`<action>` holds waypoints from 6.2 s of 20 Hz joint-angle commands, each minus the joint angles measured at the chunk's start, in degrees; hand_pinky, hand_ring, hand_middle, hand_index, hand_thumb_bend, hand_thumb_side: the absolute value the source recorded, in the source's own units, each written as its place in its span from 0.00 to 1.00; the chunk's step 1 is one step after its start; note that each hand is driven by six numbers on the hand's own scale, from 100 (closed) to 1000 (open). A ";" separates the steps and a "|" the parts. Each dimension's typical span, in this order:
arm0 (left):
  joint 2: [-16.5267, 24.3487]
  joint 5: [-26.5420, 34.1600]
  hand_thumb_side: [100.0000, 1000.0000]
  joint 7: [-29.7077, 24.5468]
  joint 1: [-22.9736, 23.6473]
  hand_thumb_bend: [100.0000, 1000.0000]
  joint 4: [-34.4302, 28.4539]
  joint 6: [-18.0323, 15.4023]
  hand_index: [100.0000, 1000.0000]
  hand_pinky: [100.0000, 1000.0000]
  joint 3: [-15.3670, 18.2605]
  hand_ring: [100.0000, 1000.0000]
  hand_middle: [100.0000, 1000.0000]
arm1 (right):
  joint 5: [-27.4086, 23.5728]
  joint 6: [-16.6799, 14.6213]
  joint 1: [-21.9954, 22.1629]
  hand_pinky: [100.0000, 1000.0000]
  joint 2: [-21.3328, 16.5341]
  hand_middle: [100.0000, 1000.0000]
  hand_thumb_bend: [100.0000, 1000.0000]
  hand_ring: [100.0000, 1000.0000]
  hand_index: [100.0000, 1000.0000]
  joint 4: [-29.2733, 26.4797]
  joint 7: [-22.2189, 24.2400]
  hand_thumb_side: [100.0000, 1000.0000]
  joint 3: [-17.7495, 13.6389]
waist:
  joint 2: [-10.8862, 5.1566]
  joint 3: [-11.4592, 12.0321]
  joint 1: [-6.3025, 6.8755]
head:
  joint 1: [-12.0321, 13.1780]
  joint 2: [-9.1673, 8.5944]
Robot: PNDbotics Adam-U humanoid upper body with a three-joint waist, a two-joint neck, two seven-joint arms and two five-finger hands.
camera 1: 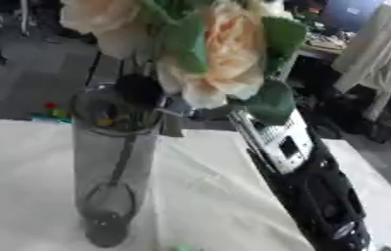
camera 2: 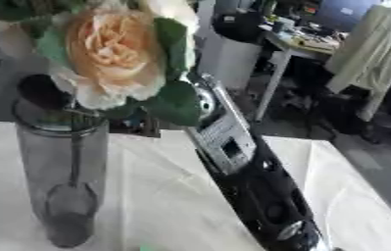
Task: Arrange flowers into the vase.
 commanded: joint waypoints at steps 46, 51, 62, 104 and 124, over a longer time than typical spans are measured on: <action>1.84 -0.23 1.00 -0.36 -0.17 0.00 -0.87 0.44 0.93 0.69 -0.21 0.78 0.87 | -21.51 1.73 6.66 1.00 -8.33 1.00 0.76 1.00 1.00 -2.15 6.87 1.00 -2.60 | -3.13 -2.70 -1.71 | 17.05 5.63; 2.11 -0.31 1.00 -0.44 -0.08 0.00 -0.87 0.52 0.93 0.69 -0.22 0.78 0.87 | -25.24 2.32 7.48 1.00 -8.92 1.00 0.75 1.00 1.00 -1.85 5.74 1.00 -3.20 | -3.30 -3.01 -2.04 | 18.56 6.34; 2.51 -0.43 1.00 -0.46 0.15 0.00 -0.87 0.58 0.93 0.69 -0.17 0.78 0.86 | -24.23 1.66 11.29 1.00 -10.95 1.00 0.80 1.00 1.00 -1.22 7.51 1.00 -4.07 | -3.55 -3.85 -2.27 | 18.33 6.97; 2.49 -0.02 1.00 -1.37 0.14 0.00 -0.87 1.06 0.93 0.69 -0.59 0.78 0.86 | -31.93 -1.35 11.39 1.00 -11.72 1.00 0.79 1.00 1.00 -0.06 1.04 1.00 -3.51 | -4.17 -4.31 -3.15 | 16.79 5.30; 2.87 -0.06 1.00 -1.40 0.17 0.00 -0.87 1.11 0.93 0.69 -0.48 0.78 0.86 | -30.14 0.16 15.40 1.00 -13.20 1.00 0.79 1.00 1.00 0.73 2.08 1.00 -3.20 | -4.31 -5.04 -4.20 | 17.54 5.33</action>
